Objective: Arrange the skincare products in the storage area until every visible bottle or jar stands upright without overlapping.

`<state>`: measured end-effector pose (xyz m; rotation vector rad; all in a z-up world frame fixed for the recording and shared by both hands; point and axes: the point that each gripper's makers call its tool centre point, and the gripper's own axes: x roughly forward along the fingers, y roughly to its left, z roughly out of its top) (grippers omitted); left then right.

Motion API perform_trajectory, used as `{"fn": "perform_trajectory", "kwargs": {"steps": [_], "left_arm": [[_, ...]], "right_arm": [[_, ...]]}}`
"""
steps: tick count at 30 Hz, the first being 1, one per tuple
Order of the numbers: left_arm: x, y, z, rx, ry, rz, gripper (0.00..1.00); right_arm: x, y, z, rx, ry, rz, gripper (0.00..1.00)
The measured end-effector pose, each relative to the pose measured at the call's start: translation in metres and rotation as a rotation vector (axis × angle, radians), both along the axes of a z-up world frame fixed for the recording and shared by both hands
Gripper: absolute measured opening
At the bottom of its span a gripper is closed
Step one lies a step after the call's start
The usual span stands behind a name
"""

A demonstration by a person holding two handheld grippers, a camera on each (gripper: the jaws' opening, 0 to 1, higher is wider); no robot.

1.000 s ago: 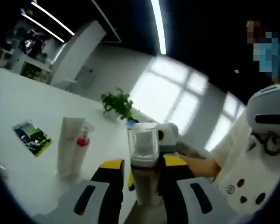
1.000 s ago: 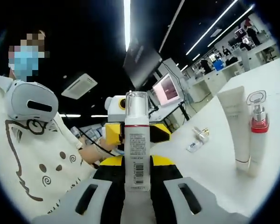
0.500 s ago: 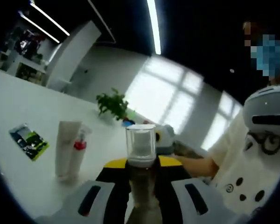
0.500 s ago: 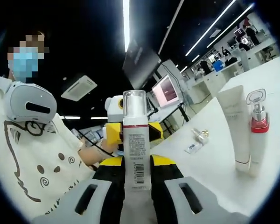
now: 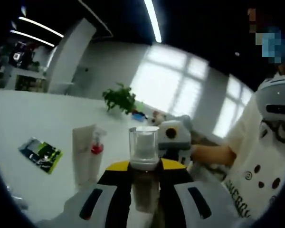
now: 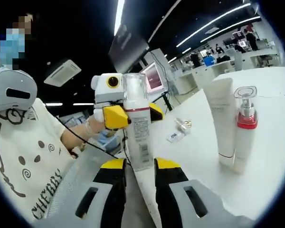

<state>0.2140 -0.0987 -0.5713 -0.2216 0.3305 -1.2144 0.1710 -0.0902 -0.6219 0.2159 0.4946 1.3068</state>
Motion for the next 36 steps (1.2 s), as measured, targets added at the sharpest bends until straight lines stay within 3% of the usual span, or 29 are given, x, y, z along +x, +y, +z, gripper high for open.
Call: {"fn": "perform_trajectory", "kwargs": {"steps": [5, 10, 19, 28, 36], "left_arm": [[0.013, 0.001, -0.005, 0.002, -0.085, 0.034, 0.16], [0.020, -0.009, -0.019, 0.069, -0.114, 0.052, 0.16], [0.022, -0.033, -0.036, 0.085, -0.104, 0.031, 0.16], [0.011, -0.050, -0.038, 0.080, -0.109, -0.003, 0.16], [0.008, -0.054, -0.042, 0.074, -0.109, -0.005, 0.16]], "right_arm": [[0.024, -0.025, 0.004, -0.071, -0.024, -0.142, 0.21], [0.039, -0.044, 0.024, -0.058, -0.073, -0.263, 0.23], [0.042, -0.041, 0.044, -0.025, -0.125, -0.334, 0.23], [0.053, -0.037, 0.039, -0.017, -0.137, -0.385, 0.24], [0.060, -0.037, 0.035, -0.067, -0.173, -0.375, 0.23]]}}
